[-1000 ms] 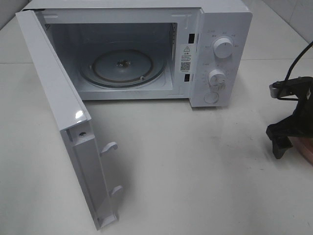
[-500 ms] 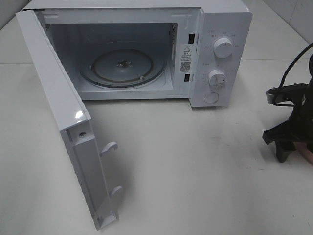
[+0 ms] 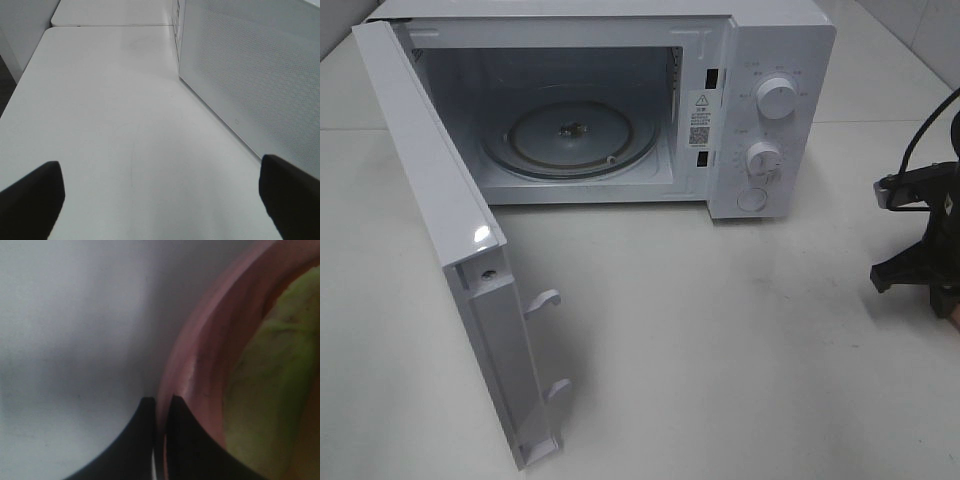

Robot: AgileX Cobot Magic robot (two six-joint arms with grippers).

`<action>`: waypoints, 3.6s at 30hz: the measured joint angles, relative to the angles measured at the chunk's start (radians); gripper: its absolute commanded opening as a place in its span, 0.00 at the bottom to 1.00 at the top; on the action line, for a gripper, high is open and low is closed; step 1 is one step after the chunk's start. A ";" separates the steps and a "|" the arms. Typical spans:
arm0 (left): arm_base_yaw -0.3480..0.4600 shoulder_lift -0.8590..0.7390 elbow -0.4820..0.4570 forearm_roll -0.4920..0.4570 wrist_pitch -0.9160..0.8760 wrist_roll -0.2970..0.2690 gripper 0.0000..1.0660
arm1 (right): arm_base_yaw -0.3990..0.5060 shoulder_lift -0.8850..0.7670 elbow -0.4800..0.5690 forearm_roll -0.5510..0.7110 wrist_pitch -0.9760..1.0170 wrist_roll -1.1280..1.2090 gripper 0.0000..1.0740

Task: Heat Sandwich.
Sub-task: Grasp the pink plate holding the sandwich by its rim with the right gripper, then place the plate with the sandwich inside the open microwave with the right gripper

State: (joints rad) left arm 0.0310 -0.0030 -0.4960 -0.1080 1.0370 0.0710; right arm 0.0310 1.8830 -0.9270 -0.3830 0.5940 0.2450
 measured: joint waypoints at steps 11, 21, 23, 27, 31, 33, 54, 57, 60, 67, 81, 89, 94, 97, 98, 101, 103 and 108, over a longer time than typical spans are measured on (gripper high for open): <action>0.000 0.000 0.000 0.000 0.000 0.000 0.95 | 0.000 0.000 0.000 -0.004 0.006 0.014 0.00; 0.000 0.000 0.000 0.000 0.000 0.000 0.95 | 0.008 0.000 -0.001 -0.041 0.066 0.048 0.00; 0.000 0.000 0.000 0.000 0.000 0.000 0.95 | 0.021 0.000 -0.001 -0.057 0.076 0.066 0.00; 0.000 0.000 0.000 0.000 0.000 0.000 0.95 | 0.051 -0.012 -0.001 -0.090 0.100 0.103 0.00; 0.000 0.000 0.000 0.000 0.000 0.000 0.95 | 0.086 -0.034 -0.001 -0.100 0.132 0.138 0.00; 0.000 0.000 0.000 0.000 0.000 0.000 0.95 | 0.101 -0.048 -0.001 -0.112 0.149 0.149 0.00; 0.000 0.000 0.000 0.000 0.000 0.000 0.95 | 0.315 -0.208 0.052 -0.128 0.310 0.153 0.01; 0.000 0.000 0.000 0.000 0.000 0.000 0.95 | 0.356 -0.253 0.090 -0.110 0.312 0.152 0.01; 0.000 0.000 0.000 0.000 0.000 0.000 0.95 | 0.376 -0.272 0.107 -0.103 0.322 0.152 0.01; 0.000 0.000 0.000 0.000 0.000 0.000 0.95 | 0.459 -0.324 0.148 -0.071 0.357 0.152 0.01; 0.000 0.000 0.000 0.000 0.000 0.000 0.95 | 0.652 -0.385 0.149 -0.056 0.424 0.152 0.01; 0.000 0.000 0.000 0.000 0.000 0.000 0.95 | 0.751 -0.409 0.149 -0.055 0.445 0.152 0.01; 0.000 0.000 0.000 0.000 0.000 0.000 0.95 | 0.815 -0.412 0.149 -0.054 0.445 0.144 0.01; 0.000 0.000 0.000 0.000 0.000 0.000 0.95 | 0.858 -0.418 0.149 -0.054 0.445 0.123 0.01; 0.000 0.000 0.000 0.000 0.000 0.000 0.95 | 0.873 -0.421 0.149 -0.054 0.445 0.116 0.01; 0.000 0.000 0.000 0.000 0.000 0.000 0.95 | 0.909 -0.422 0.149 -0.054 0.445 0.098 0.01; 0.000 0.000 0.000 0.000 0.000 0.000 0.95 | 0.934 -0.422 0.149 -0.054 0.444 0.084 0.01; 0.000 0.000 0.000 0.000 0.000 0.000 0.95 | 0.989 -0.422 0.149 -0.054 0.444 0.036 0.01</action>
State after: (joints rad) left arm 0.0310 -0.0030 -0.4960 -0.1080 1.0370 0.0710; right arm 1.0200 1.4610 -0.7780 -0.4370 1.0380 0.2810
